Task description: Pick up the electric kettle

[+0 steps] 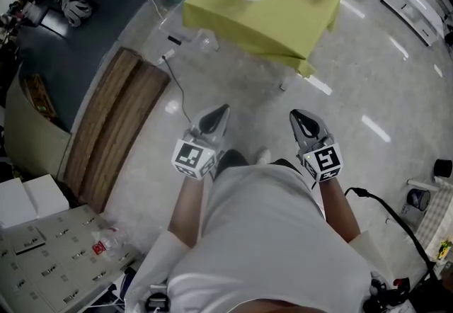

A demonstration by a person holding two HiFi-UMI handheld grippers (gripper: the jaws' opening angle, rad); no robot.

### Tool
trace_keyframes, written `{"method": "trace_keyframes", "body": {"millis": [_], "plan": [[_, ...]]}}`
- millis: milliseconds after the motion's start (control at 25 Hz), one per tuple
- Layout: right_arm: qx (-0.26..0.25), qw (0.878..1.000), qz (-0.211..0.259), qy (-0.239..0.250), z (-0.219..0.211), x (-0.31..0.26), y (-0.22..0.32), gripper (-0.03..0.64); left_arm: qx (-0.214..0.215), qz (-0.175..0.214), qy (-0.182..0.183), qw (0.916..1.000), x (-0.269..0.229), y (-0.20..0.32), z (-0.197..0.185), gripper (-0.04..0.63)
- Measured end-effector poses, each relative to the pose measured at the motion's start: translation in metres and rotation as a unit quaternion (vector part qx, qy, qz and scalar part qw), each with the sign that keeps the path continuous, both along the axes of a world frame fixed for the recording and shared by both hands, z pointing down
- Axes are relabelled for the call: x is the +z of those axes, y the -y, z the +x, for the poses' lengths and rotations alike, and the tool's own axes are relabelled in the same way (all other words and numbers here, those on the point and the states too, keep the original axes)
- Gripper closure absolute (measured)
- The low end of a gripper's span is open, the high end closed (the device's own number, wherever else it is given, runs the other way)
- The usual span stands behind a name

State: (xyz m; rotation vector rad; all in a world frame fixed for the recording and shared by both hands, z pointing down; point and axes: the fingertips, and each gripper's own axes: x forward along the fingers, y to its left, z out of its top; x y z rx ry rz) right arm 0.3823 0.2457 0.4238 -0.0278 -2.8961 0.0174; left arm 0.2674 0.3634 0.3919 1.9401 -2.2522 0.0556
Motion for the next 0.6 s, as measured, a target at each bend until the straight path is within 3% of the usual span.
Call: {"method": "trace_keyframes", "body": {"millis": [320,600], "plan": [[0.007,1.0,-0.008,-0.002,0.002,0.005,0.008,0.621,0.003,-0.006,-0.003,1.0,0.005,0.007,0.002,0.594],[0.026,1.0,-0.007,-0.005,-0.014,0.005,0.025,0.62,0.014,-0.005,-0.007,0.9999,0.007,0.022,-0.019,0.594]]}}
